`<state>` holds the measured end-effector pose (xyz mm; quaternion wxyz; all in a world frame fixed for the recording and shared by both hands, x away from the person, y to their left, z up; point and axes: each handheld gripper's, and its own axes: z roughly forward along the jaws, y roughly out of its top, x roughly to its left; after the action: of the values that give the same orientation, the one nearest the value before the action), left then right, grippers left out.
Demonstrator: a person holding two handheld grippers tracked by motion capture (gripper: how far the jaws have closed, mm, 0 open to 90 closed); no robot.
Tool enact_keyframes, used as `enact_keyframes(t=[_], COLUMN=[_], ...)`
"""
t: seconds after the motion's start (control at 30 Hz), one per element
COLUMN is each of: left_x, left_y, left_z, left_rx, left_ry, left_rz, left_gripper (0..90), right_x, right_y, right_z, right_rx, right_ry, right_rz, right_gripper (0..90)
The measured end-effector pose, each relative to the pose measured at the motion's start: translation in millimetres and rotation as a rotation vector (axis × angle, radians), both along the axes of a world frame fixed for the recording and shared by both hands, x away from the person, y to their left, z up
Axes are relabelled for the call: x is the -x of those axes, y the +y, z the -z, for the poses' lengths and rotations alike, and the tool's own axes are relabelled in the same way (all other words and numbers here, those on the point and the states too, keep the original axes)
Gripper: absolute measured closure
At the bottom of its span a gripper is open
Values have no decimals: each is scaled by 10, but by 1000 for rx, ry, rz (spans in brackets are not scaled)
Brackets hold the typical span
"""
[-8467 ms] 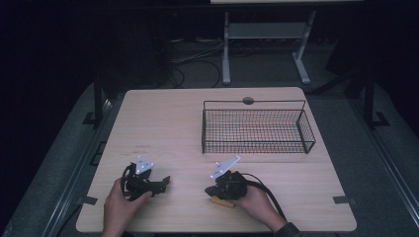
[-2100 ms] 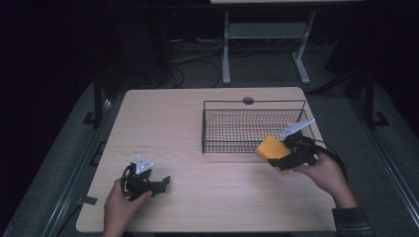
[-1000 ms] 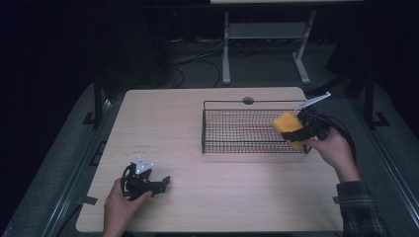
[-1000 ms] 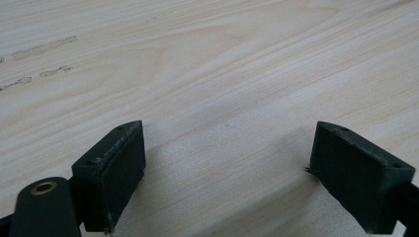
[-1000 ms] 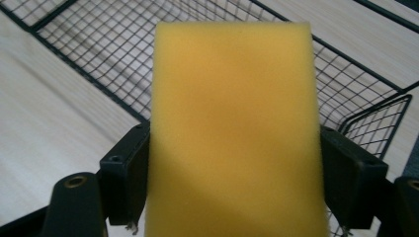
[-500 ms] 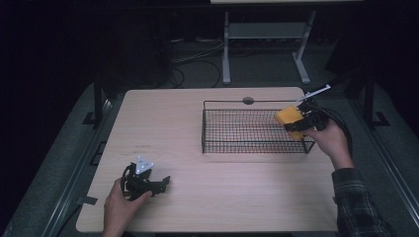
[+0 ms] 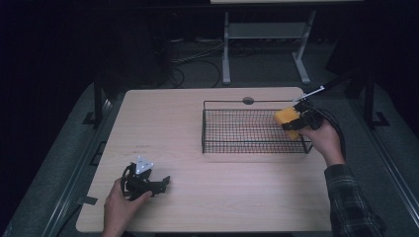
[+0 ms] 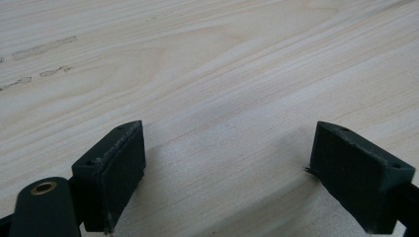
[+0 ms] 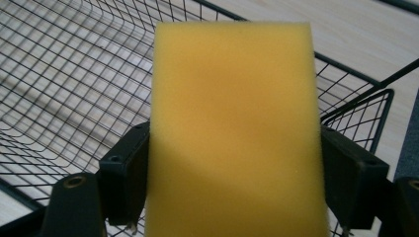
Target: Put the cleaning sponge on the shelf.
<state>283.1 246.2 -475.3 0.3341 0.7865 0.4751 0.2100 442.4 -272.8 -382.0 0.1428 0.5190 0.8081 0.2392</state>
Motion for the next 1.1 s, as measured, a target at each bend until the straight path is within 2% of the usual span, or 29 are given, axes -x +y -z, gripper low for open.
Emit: enact_keyframes(t=[0.37, 1.1], left_x=[0, 0], left_y=[0, 0], left_z=[0, 0], left_rx=[0, 0], left_ry=[0, 0], left_rz=[0, 0], left_gripper=[129, 129], right_x=[-49, -50], right_y=[-13, -17], right_z=[176, 341], right_rx=[-3, 25], right_ry=[34, 71], right_rz=[16, 18], right_gripper=[229, 223])
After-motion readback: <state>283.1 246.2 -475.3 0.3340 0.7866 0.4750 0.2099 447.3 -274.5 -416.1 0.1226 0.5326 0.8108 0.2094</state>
